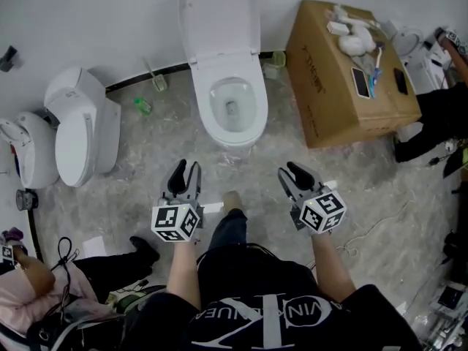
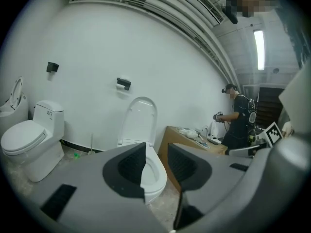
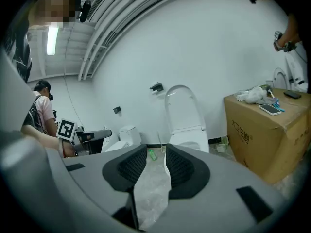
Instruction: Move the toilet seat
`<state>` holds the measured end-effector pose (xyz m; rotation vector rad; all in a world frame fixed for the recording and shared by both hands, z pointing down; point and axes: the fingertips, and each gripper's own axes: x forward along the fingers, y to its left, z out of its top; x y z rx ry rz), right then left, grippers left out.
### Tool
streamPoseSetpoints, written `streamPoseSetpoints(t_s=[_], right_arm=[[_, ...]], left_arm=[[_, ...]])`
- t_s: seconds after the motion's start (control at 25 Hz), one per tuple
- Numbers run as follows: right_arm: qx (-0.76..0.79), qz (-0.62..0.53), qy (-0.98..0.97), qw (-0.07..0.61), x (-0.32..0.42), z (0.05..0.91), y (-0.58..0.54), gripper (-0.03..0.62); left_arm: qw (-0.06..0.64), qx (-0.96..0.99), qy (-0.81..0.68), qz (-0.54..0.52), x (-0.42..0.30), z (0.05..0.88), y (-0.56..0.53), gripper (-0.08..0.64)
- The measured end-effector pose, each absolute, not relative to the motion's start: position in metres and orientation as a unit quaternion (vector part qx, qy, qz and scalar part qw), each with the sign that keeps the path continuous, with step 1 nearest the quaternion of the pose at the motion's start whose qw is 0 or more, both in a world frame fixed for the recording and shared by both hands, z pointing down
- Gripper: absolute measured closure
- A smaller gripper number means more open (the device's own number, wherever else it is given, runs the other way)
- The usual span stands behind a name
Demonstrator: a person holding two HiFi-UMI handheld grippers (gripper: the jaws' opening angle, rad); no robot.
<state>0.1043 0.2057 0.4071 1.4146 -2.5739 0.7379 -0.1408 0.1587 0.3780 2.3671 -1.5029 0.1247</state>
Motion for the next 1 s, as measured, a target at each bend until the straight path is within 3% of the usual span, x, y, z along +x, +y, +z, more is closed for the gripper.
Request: streamPoseSetpoints(t_s=[0.48, 1.0], right_arm=[[0.467, 0.283, -0.833, 0.091, 0.083, 0.463, 0.128, 0.459], [0.423, 0.317, -0.837, 0.143, 0.072, 0.548, 0.096, 0.449]], left_arm=[[0.213, 0.838, -0.497, 0.076, -0.149, 0.438, 0.074, 0.417], [0.282, 0.820, -0.487, 0.107, -0.128, 0.538, 0.061, 0.405]])
